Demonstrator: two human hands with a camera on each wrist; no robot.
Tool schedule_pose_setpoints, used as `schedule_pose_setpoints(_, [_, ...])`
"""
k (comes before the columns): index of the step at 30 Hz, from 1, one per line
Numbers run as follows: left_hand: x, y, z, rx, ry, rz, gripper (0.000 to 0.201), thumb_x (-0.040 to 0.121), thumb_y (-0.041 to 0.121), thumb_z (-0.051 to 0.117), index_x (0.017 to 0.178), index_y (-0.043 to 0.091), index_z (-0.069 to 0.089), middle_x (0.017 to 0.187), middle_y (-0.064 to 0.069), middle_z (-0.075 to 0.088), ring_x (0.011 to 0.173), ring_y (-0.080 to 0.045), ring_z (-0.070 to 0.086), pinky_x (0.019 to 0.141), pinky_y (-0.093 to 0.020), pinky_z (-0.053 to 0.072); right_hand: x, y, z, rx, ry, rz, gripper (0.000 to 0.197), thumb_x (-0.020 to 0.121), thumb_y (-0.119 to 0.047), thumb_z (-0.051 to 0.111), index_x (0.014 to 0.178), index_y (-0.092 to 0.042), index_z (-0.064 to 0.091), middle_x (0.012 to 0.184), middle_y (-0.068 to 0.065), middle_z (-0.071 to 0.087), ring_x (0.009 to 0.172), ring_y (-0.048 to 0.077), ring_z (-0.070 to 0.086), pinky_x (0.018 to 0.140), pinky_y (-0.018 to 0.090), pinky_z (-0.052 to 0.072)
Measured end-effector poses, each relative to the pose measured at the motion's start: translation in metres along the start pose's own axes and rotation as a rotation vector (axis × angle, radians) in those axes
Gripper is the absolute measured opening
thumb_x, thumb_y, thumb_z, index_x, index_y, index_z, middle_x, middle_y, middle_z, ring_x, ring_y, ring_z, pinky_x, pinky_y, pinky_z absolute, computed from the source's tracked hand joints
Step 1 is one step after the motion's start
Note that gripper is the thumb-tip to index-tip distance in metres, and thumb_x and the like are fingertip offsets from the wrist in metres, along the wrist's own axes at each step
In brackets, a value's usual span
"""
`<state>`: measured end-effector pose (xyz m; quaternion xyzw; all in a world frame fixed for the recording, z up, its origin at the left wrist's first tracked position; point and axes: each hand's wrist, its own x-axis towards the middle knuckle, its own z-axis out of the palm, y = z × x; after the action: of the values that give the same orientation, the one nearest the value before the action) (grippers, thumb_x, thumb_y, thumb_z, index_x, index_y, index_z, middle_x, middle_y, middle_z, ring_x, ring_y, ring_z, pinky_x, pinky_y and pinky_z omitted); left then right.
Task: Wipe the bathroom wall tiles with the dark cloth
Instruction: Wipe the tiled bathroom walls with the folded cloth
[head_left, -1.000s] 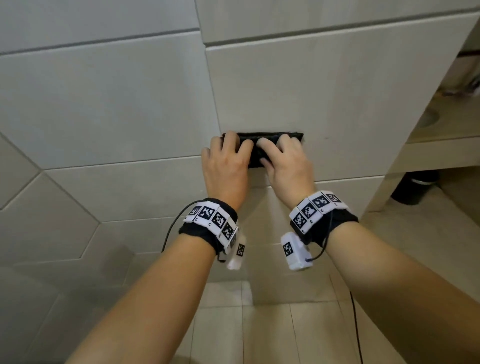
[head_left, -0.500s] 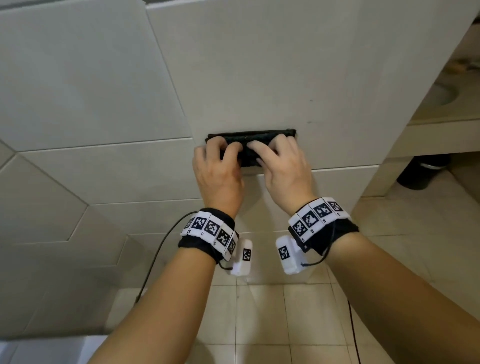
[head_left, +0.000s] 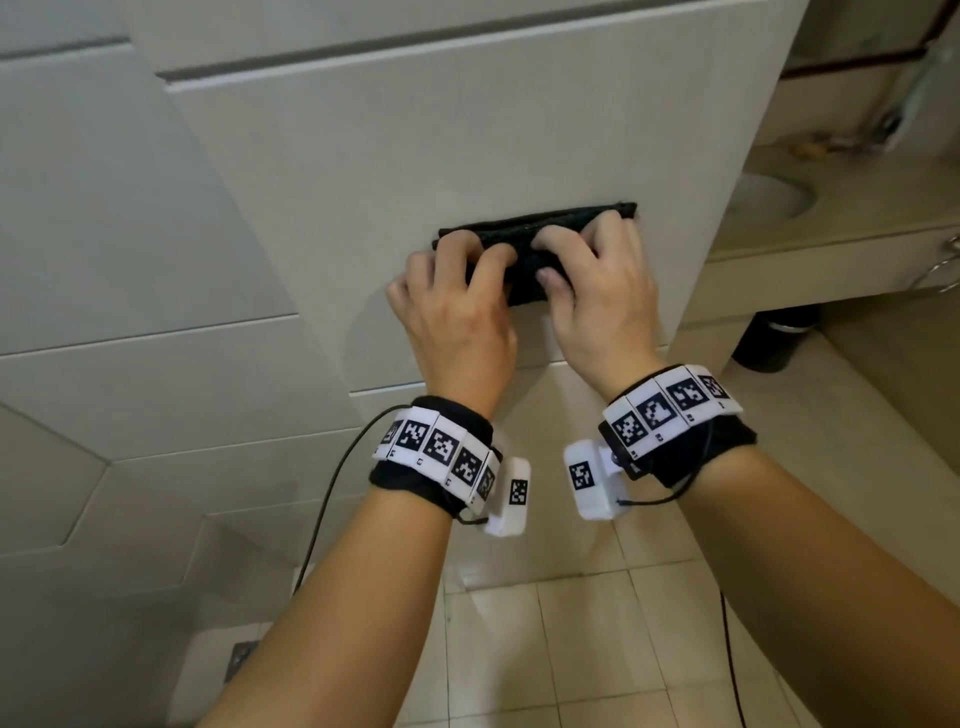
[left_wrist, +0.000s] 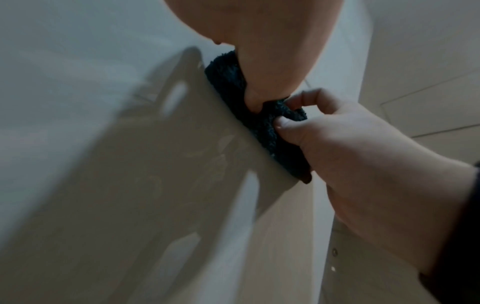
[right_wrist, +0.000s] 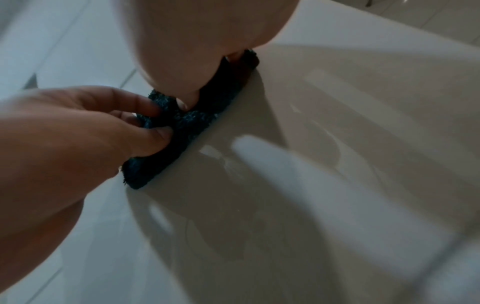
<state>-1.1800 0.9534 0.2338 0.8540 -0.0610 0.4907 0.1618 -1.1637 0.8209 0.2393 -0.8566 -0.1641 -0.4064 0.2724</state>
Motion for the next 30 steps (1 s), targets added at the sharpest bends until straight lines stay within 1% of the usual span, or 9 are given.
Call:
schedule_pose_setpoints(3, [0.036,0.010,-0.016,-0.003,0.055,0.005,0.034,0.071,0.005,0.066,0.098,0.024,0.071,0.105,-0.001,0.063,0.091,-0.026,0.047,0.075,-0.037,0.032,0.036,-0.010,-0.019,-0.007,0.059,-0.048,0.023,0.086,-0.014,0.061,0.107,-0.016,0.066,0.088,0.011,0.049,0.082,0.029,0.047,0.063,0.041,0.041])
schedule_pose_setpoints(6, [0.072,0.018,-0.033,0.000,0.104,-0.006,0.038,0.068,0.003,0.058,0.098,0.023,0.070,0.105,-0.004,0.062,0.091,-0.029,0.051,0.073,-0.037,0.032,0.072,-0.019,-0.036,-0.025,0.107,-0.115,0.022,0.086,-0.016,0.061,0.108,-0.017,0.067,0.089,0.011,0.051,0.084,0.028,0.047,0.065,0.034,0.037])
schedule_pose_setpoints(9, [0.084,0.022,-0.040,0.003,0.101,-0.015,0.040,0.065,0.002,0.057,0.096,0.023,0.069,0.104,-0.003,0.061,0.091,-0.029,0.052,0.072,-0.037,0.033,0.082,-0.022,-0.042,-0.001,0.121,-0.131,0.024,0.086,-0.015,0.061,0.109,-0.016,0.067,0.089,0.011,0.051,0.084,0.027,0.048,0.065,0.033,0.036])
schedule_pose_setpoints(13, [0.077,0.018,-0.037,0.022,0.083,0.012,0.037,0.068,0.004,0.063,0.099,0.024,0.068,0.106,-0.002,0.060,0.092,-0.027,0.051,0.071,-0.037,0.035,0.067,-0.021,-0.032,0.021,0.137,-0.098,0.026,0.087,-0.013,0.060,0.112,-0.014,0.067,0.088,0.012,0.051,0.082,0.029,0.048,0.065,0.039,0.041])
schedule_pose_setpoints(16, [0.059,0.010,-0.029,0.038,0.055,0.046,0.034,0.069,0.006,0.066,0.098,0.024,0.068,0.106,-0.001,0.061,0.092,-0.027,0.050,0.069,-0.039,0.035,0.044,-0.016,-0.017,0.034,0.140,-0.054,0.026,0.087,-0.013,0.061,0.112,-0.014,0.065,0.087,0.012,0.050,0.080,0.030,0.047,0.064,0.041,0.042])
schedule_pose_setpoints(20, [0.009,-0.008,-0.010,0.023,-0.020,0.053,0.032,0.070,0.006,0.070,0.098,0.023,0.069,0.104,-0.003,0.062,0.087,-0.027,0.047,0.067,-0.039,0.035,0.000,-0.003,0.009,0.013,0.048,-0.047,0.025,0.087,-0.012,0.062,0.111,-0.017,0.060,0.085,0.011,0.047,0.078,0.028,0.044,0.063,0.042,0.041])
schedule_pose_setpoints(23, [-0.020,-0.018,0.001,0.040,-0.069,0.041,0.030,0.075,0.004,0.071,0.098,0.022,0.070,0.101,-0.004,0.061,0.085,-0.027,0.048,0.067,-0.039,0.033,-0.026,0.004,0.024,-0.005,-0.036,-0.024,0.025,0.087,-0.014,0.061,0.111,-0.021,0.056,0.086,0.009,0.047,0.078,0.028,0.043,0.062,0.043,0.043])
schedule_pose_setpoints(26, [-0.027,-0.021,0.004,0.047,-0.084,0.043,0.028,0.076,0.003,0.070,0.096,0.022,0.070,0.098,-0.003,0.061,0.083,-0.027,0.048,0.067,-0.037,0.030,-0.035,0.005,0.029,0.009,-0.062,0.001,0.022,0.089,-0.018,0.060,0.110,-0.020,0.057,0.085,0.008,0.046,0.078,0.027,0.042,0.062,0.043,0.043])
schedule_pose_setpoints(30, [-0.025,-0.016,0.005,0.075,-0.077,0.009,0.027,0.074,0.003,0.068,0.094,0.023,0.069,0.099,-0.002,0.060,0.084,-0.023,0.043,0.067,-0.036,0.027,-0.032,0.005,0.026,0.016,-0.083,0.018,0.020,0.090,-0.026,0.060,0.109,-0.019,0.060,0.085,0.007,0.046,0.079,0.026,0.042,0.062,0.043,0.043])
